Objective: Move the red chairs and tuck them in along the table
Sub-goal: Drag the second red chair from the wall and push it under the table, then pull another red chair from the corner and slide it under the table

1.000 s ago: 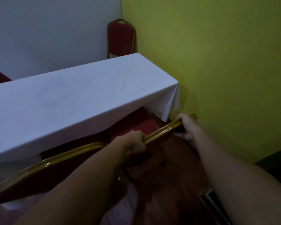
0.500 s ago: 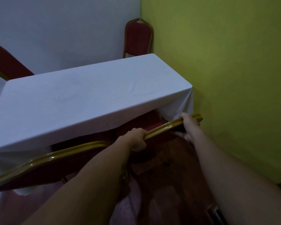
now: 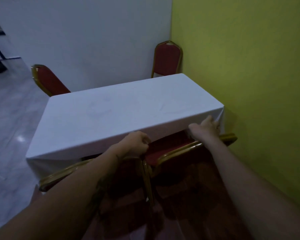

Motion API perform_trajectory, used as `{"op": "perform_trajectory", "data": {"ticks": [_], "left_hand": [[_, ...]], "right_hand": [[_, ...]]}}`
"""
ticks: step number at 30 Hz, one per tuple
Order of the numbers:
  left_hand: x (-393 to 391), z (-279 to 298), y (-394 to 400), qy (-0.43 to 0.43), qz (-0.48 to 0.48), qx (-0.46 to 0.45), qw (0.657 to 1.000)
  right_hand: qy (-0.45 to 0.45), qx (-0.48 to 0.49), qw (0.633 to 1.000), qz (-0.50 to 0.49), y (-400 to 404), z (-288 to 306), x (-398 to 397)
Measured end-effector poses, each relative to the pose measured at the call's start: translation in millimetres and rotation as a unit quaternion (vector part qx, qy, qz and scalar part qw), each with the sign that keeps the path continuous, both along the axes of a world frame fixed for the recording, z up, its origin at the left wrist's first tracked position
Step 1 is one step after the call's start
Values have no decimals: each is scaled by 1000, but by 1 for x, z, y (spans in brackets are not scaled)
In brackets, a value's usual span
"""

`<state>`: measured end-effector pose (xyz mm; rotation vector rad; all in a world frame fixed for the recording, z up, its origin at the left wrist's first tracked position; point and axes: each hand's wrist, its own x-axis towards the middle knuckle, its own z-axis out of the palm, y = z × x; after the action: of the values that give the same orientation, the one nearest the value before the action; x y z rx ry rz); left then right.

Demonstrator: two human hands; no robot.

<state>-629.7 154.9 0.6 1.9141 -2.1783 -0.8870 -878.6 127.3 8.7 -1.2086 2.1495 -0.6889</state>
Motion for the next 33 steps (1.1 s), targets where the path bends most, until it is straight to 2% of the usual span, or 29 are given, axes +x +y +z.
{"op": "perform_trajectory", "data": {"ticks": [6,12,18,24,33], "left_hand": [[117,39,21,20,68,8,997],[282,65,64,39,150,-20,988],[458,84,104,75,226,-55,970],[586,99,135,89,276,-54,956],[726,106,82,88,284,-108,949]], "right_hand": [[-9,3,986,167,-7,30,119],[-7,-19,956,292,2,50,286],[-28,-51,933,356,10,66,462],[-9,-36,914,404,6,68,602],[59,-24,896,439,-67,57,752]]}}
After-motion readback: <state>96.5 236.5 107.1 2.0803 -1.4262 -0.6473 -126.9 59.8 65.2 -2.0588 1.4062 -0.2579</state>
